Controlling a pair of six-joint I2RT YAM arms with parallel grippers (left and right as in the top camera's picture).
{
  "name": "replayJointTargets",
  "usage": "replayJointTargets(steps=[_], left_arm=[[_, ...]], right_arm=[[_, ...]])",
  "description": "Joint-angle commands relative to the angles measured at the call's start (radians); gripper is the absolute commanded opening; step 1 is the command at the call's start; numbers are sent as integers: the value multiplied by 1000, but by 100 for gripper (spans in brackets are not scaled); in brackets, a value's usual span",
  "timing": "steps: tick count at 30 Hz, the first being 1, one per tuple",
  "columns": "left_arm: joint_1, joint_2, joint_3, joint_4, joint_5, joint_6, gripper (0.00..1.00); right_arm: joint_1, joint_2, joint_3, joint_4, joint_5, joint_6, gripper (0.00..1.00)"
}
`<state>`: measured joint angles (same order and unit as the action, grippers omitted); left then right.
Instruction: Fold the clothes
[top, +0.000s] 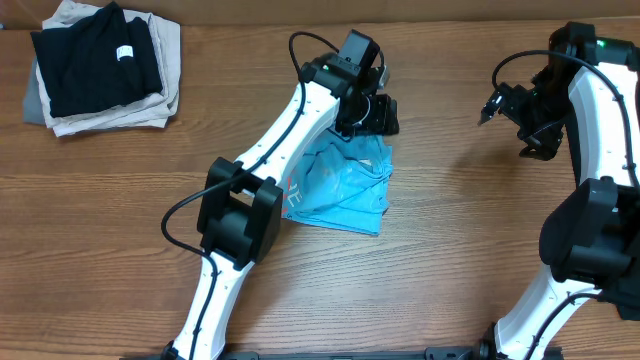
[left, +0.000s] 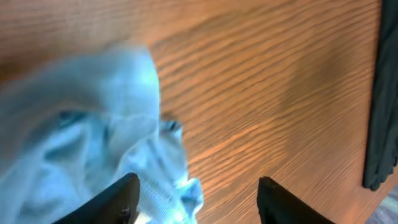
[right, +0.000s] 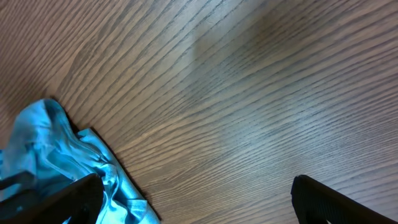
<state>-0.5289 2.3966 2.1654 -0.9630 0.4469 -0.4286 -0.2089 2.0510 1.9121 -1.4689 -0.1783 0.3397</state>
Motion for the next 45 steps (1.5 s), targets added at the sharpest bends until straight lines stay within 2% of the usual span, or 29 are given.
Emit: replayJointTargets(steps=[1,5,7,11,14,19,26,28,29,30,31,32,33,38,45], left_arm=[[-1,11,-1,-18,19,26,56],[3,-20,56,-96,26,80,55],[5,-47,115,-205,11,128,59],[14,-61,187,-446,-149,127,63],[22,-61,169,-556,-294,114,70],[25,-61,80,-546,-300,130,71],[25,-61,-72,-425,-302,130,66],[25,-61,-75,-415,-301,130,60],[25,-61,-75,-414,-301,130,54],[25,-61,-75,-414,-301,130,43],[25,-61,-75,-415,-301,130,27],[25,-61,-75,-417,-301,130,7],[24,-61,-75,-420,-300,130,4],[18,-74,-73,-460,-289,130,4],[-48,-206,-73,-465,-290,137,4]], right_arm=[[2,-26,18,1,2,2,100],[2,-26,18,1,2,2,100],[2,-26,18,1,2,2,100],[2,-26,18,1,2,2,100],[2,-26,18,1,2,2,100],[2,-26,18,1,2,2,100],[2,-26,18,1,2,2,100],[2,-26,18,1,2,2,100],[2,-26,18,1,2,2,100],[2,-26,18,1,2,2,100],[2,-26,18,1,2,2,100],[2,-26,18,1,2,2,100],[2,-26,18,1,2,2,100],[2,-26,18,1,2,2,100],[2,-26,18,1,2,2,100]])
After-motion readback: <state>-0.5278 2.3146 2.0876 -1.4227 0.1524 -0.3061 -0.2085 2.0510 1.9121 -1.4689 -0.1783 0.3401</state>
